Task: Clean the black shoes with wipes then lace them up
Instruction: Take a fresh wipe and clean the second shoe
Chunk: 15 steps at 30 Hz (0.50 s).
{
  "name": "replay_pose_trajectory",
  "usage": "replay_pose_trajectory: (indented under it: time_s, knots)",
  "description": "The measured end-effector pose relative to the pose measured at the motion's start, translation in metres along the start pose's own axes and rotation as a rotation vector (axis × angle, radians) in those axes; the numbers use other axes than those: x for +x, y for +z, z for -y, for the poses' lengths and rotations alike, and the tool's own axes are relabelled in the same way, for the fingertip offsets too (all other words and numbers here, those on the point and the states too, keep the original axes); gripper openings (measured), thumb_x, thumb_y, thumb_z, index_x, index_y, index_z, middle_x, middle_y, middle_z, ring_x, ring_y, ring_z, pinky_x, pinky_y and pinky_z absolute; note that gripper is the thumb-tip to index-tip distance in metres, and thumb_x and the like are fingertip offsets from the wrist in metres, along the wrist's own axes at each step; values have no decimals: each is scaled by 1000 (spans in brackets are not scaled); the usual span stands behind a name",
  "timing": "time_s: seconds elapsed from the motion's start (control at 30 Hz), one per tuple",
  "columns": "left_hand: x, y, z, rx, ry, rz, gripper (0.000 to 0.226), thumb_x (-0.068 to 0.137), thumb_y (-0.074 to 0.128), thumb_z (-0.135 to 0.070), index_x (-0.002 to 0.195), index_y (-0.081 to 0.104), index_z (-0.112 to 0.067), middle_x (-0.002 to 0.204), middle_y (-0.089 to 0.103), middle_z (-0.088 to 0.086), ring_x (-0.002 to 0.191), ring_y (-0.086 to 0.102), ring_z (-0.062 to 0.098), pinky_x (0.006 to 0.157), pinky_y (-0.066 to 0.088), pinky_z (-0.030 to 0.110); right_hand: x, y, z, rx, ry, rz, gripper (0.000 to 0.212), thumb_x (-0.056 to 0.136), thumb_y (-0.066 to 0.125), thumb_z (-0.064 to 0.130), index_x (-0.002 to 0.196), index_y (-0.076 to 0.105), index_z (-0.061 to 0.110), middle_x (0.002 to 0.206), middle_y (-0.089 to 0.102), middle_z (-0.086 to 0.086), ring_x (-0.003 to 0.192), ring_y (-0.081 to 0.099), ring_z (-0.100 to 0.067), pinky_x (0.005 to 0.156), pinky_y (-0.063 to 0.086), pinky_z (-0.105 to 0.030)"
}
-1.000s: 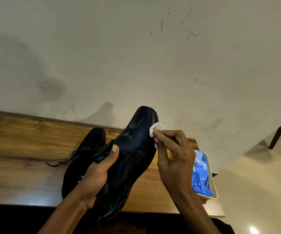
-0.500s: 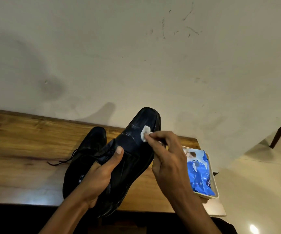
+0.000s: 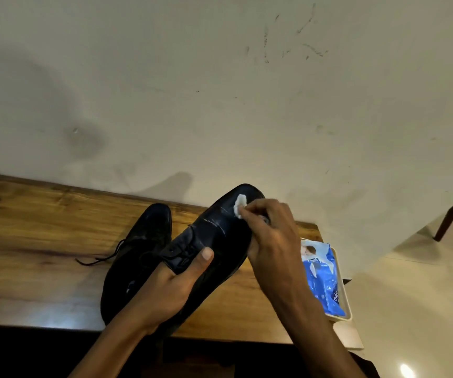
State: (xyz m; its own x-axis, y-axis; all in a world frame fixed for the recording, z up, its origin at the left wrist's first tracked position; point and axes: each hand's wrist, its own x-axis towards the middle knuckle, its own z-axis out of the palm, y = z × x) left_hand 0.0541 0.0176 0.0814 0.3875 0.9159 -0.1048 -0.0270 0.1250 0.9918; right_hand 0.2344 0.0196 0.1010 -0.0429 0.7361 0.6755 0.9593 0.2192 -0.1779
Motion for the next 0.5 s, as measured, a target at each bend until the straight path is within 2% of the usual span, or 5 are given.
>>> replay_pose_trajectory:
  time_s: [0.1, 0.2, 0.27, 0.43, 0.5]
  knots:
    - [0, 0, 1, 64, 39, 5, 31, 78, 54, -56, 109, 59, -60, 112, 65, -36, 110, 57, -14, 90, 45, 10, -10, 1, 12, 12, -53, 124, 46, 69, 83, -7, 112, 74, 2, 111, 64, -12, 100, 60, -24, 86, 42, -20]
    - [2, -1, 7, 166, 81, 8, 28, 78, 52, -69, 104, 50, -79, 117, 59, -39, 116, 51, -17, 98, 40, 13, 1, -1, 0, 14, -21, 49, 40, 69, 82, -8, 107, 75, 0, 107, 67, -15, 96, 62, -29, 83, 43, -23]
    - [4, -1, 12, 235, 95, 10, 32, 76, 48, -82, 108, 45, -81, 122, 56, -40, 118, 47, -18, 98, 38, 11, 11, -3, -10, -1, 27, -17, 38, 70, 82, -8, 106, 75, 0, 106, 67, -16, 95, 62, -31, 81, 44, -25]
    - [5, -3, 22, 386, 16, -40, 56, 72, 40, -89, 114, 51, -55, 116, 63, -11, 110, 58, 6, 91, 49, 25, -7, 8, 7, 85, -20, 98, 38, 72, 80, -8, 108, 76, 3, 107, 67, -10, 97, 62, -25, 85, 43, -19]
    - [3, 0, 21, 493, -27, -55, 63, 68, 38, -90, 113, 51, -48, 105, 60, -7, 97, 57, 5, 83, 48, 23, -5, 6, 0, 95, -51, 121, 36, 74, 81, -6, 108, 76, 5, 106, 67, -9, 97, 61, -24, 83, 47, -22]
